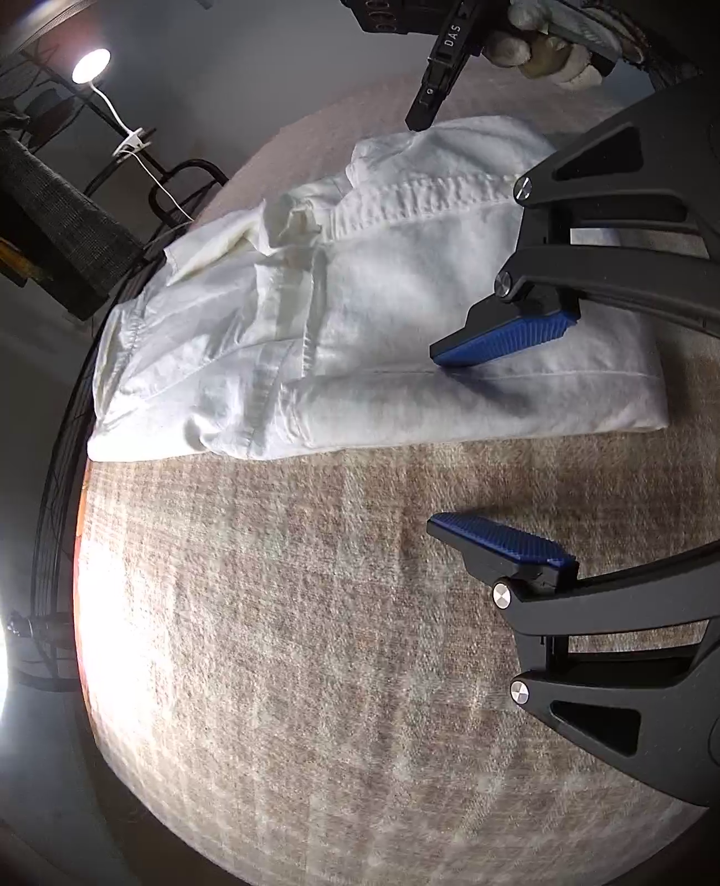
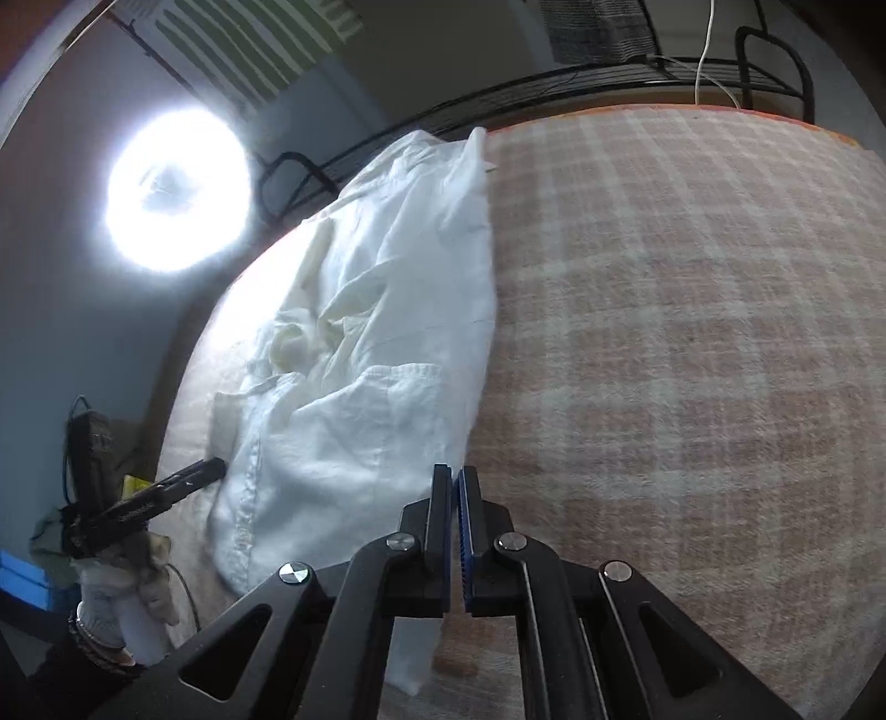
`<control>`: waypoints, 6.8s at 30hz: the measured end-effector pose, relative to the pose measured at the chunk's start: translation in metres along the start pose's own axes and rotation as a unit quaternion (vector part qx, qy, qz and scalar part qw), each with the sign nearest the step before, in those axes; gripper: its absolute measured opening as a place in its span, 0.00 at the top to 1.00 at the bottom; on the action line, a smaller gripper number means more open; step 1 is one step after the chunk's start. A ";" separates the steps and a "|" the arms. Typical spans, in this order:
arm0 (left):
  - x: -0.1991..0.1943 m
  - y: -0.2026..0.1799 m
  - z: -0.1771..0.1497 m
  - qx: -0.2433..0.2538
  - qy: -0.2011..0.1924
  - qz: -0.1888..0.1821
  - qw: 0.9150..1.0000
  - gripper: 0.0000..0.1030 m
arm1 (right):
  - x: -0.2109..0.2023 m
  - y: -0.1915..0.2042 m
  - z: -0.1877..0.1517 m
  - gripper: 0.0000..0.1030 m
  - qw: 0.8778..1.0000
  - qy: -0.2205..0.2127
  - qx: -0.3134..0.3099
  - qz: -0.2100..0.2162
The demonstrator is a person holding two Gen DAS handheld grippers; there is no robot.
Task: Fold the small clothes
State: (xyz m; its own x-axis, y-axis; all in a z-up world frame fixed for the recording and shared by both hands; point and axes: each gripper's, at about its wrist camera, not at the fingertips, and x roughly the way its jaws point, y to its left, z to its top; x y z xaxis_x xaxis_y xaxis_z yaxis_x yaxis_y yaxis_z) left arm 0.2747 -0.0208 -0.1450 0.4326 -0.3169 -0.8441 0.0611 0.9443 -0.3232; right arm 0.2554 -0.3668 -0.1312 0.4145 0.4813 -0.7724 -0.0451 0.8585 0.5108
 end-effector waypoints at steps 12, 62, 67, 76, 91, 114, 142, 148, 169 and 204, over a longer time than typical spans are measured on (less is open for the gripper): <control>0.004 -0.010 -0.002 0.024 -0.002 0.007 1.000 0.46 | 0.004 0.018 0.011 1.00 0.998 -0.010 -0.028 0.064; 0.072 0.022 0.192 0.043 -0.044 -0.017 0.998 0.46 | 0.073 -0.029 0.164 0.55 0.997 -0.027 -0.059 0.035; 0.096 0.017 0.220 0.067 -0.049 -0.033 0.996 0.46 | 0.094 -0.035 0.201 0.56 0.997 -0.038 -0.058 0.042; 0.136 0.016 0.241 0.067 -0.043 -0.043 0.996 0.49 | 0.141 -0.033 0.244 0.67 0.997 -0.025 -0.066 0.041; 0.118 0.005 0.251 0.074 -0.085 -0.055 0.992 0.99 | 0.129 -0.031 0.246 1.00 0.995 -0.041 -0.061 0.061; -0.051 -0.039 0.167 0.145 -0.154 -0.051 0.976 1.00 | -0.022 0.057 0.184 1.00 0.986 -0.100 -0.118 0.062; -0.083 -0.029 -0.059 0.201 -0.064 -0.007 0.977 0.99 | -0.077 0.067 -0.043 0.95 0.984 -0.035 -0.174 -0.018; -0.112 -0.023 -0.083 0.208 -0.053 -0.019 0.976 0.99 | -0.099 0.049 -0.063 0.69 0.985 -0.016 -0.170 -0.027; -0.047 0.008 -0.047 0.031 0.014 -0.071 0.997 0.98 | -0.049 0.019 -0.060 0.99 0.991 0.032 0.041 0.120; 0.043 -0.025 0.035 0.132 -0.040 0.018 0.990 0.97 | 0.023 0.058 0.012 0.76 0.988 0.030 -0.142 -0.042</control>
State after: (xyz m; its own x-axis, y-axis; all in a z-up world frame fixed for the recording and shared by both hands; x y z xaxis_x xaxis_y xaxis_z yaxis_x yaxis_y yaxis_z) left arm 0.3230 -0.0552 -0.1578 0.5078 -0.2854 -0.8128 0.2739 0.9480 -0.1618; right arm 0.2729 -0.3082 -0.1151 0.3726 0.4085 -0.8332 -0.2703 0.9067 0.3237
